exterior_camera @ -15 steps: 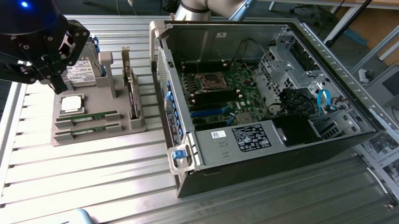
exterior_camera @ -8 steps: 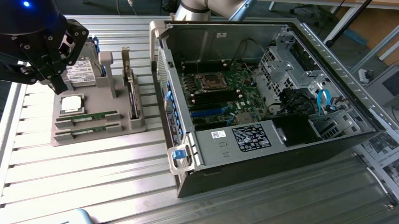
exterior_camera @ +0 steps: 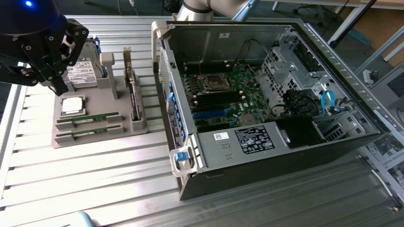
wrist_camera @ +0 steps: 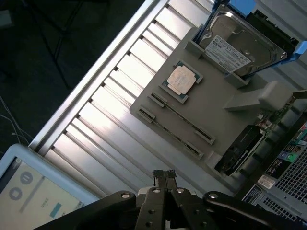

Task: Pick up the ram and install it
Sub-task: 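Pick up the ram and move it above insertion slot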

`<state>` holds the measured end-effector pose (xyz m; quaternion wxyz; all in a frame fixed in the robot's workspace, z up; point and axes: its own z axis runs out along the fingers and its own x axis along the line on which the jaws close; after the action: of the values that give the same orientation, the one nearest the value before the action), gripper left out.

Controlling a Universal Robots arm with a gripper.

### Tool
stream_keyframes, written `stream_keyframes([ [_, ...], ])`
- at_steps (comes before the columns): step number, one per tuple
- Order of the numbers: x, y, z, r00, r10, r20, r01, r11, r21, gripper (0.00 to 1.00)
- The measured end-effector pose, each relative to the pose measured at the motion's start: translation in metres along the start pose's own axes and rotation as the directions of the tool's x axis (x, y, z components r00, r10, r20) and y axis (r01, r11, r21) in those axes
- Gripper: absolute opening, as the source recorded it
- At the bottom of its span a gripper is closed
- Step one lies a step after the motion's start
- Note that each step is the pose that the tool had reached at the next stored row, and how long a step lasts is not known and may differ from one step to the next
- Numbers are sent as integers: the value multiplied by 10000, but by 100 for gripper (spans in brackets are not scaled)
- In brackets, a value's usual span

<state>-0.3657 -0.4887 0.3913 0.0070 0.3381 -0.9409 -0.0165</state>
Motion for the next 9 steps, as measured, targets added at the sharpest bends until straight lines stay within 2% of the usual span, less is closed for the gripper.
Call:
stream_keyframes([
  [9,0,0,0,9981,-615,-22,615,9981,1,11],
])
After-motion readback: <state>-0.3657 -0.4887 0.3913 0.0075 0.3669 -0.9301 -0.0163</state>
